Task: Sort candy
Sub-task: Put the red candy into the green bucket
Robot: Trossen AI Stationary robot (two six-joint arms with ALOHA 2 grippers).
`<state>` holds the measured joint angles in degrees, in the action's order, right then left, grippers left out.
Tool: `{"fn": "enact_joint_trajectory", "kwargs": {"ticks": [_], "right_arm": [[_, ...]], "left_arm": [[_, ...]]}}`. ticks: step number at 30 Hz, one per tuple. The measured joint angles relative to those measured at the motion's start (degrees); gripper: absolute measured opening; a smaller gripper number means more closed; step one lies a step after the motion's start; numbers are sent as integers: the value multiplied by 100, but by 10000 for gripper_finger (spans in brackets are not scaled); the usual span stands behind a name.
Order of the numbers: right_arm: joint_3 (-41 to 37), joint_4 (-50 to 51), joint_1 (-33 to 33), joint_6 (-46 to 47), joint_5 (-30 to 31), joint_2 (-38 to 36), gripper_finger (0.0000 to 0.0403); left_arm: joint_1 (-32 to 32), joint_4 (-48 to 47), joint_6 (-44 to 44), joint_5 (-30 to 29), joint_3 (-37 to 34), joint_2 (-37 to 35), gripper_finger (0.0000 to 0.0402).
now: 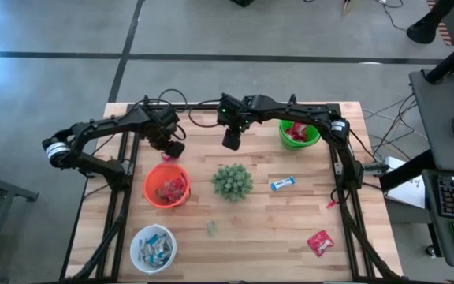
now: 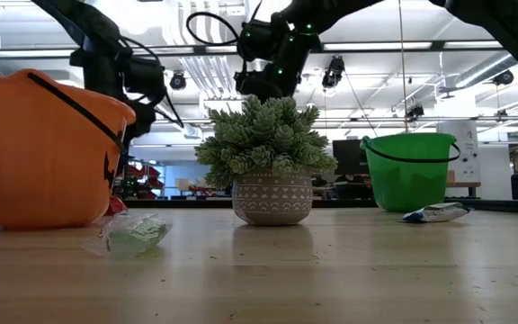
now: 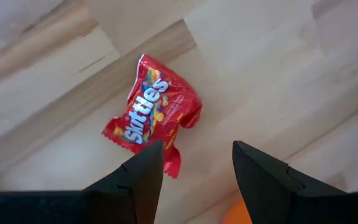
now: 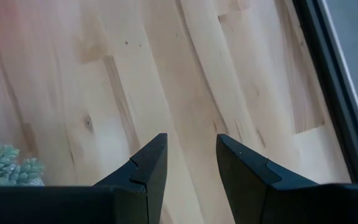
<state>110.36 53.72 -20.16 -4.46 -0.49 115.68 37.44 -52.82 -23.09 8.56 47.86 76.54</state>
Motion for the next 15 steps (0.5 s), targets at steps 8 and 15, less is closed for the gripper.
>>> {"fn": "enact_joint_trajectory", "kwargs": {"ticks": [8,15], "right_arm": [[-228,13,2,103,-309,0,130],[-215,52,2,446,-411,-10,130]], "left_arm": [[28,-15,1160,140,0,12,174],[223,-21,1547,-484,-126,12,174]]}}
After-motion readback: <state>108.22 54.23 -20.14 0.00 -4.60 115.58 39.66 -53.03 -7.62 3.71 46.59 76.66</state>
